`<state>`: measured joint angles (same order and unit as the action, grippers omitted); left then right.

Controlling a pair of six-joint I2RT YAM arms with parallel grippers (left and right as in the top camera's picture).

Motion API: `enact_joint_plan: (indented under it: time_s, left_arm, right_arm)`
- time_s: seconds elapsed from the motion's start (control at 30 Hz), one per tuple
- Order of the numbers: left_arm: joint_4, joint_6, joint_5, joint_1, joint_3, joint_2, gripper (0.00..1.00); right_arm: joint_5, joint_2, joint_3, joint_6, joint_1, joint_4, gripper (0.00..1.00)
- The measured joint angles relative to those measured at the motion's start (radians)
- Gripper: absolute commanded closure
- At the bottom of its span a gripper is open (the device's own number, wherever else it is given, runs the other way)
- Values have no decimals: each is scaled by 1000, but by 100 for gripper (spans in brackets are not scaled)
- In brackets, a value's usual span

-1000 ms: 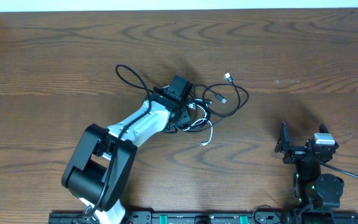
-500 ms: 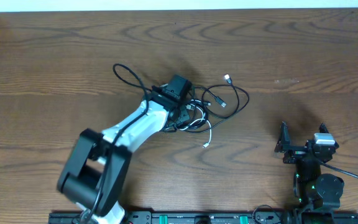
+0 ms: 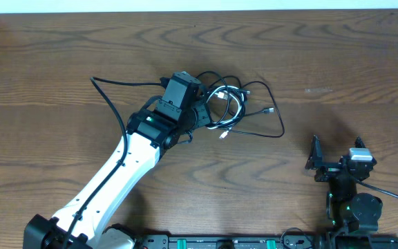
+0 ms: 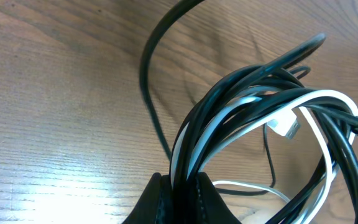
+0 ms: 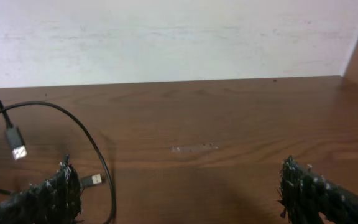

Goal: Untangle cables

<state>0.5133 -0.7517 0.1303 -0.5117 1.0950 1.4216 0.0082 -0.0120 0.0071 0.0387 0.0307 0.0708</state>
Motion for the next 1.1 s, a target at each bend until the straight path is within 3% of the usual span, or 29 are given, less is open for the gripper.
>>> enact_joint_plan:
  time_s: [0.5, 0.7, 0.8, 0.97, 1.03, 1.1]
  left_arm:
    - [3, -16, -2, 0, 0, 2, 92]
    - [3, -30, -5, 0, 0, 2, 92]
    - [3, -42, -5, 0, 0, 2, 92]
    - [29, -173, -5, 0, 0, 2, 92]
    - [46, -246, -5, 0, 0, 2, 93]
    - [64, -322, -4, 0, 0, 2, 93]
  right_arm:
    - [-1, 0, 0, 8, 0, -1, 1]
    - [-57, 0, 0, 116, 0, -6, 1]
    - [-128, 0, 0, 306, 0, -11, 1]
    - [-285, 0, 0, 882, 0, -25, 1]
    - [-317, 0, 0, 1043, 0, -27, 1]
    - [-328, 0, 0, 1155, 0, -28, 11]
